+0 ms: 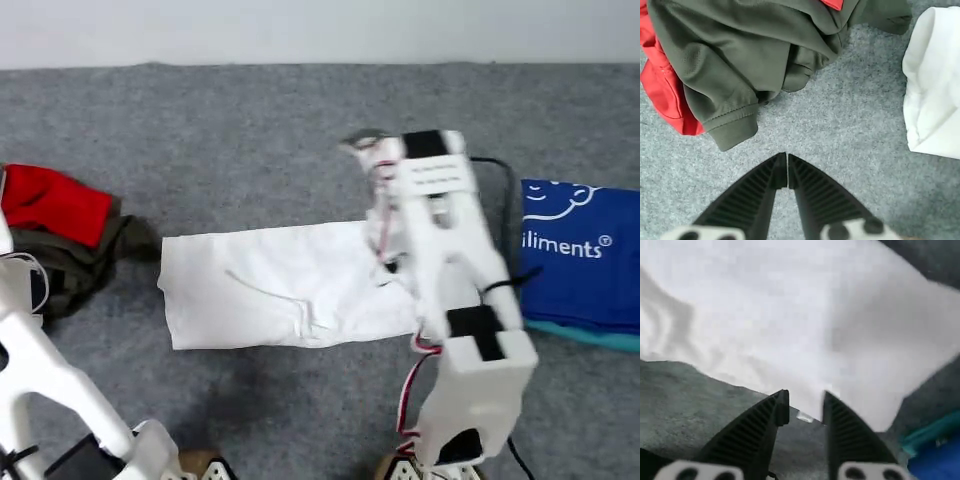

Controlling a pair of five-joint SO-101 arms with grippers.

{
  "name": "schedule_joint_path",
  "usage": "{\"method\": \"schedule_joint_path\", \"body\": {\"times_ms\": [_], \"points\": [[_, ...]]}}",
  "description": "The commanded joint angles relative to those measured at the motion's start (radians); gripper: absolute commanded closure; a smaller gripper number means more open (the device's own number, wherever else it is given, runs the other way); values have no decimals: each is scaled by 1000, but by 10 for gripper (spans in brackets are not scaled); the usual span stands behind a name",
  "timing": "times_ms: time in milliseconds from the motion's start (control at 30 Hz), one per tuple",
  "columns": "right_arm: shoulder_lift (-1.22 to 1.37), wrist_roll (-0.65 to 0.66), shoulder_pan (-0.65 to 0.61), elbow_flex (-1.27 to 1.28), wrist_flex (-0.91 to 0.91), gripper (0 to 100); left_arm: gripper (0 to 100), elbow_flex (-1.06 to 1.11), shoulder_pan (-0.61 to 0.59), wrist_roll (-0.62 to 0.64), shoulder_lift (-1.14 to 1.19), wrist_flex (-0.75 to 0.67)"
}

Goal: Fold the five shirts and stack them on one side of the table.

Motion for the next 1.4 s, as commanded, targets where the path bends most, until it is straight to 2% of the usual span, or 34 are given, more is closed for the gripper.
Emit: {"method": "schedule_joint_path", "body": {"times_ms": [0,267,433,667,867,1200,1367], "points": [[-64,-58,127,21,-87,778,985,-8,0,-6,-28,-21],[-62,-144,197,206,-343,741,985,-7,0,-8,-26,-20],[-13,-147,226,279,-427,740,985,-5,11,-8,-25,-21],[140,-149,216,276,-426,760,985,-5,124,-8,-26,-14],[156,-141,205,275,-418,993,985,-5,144,-8,-26,-15],[-1,-141,202,204,-306,988,985,-7,140,-8,-26,-21],[-176,-141,131,178,-189,988,985,-8,138,-5,-28,-21]]}}
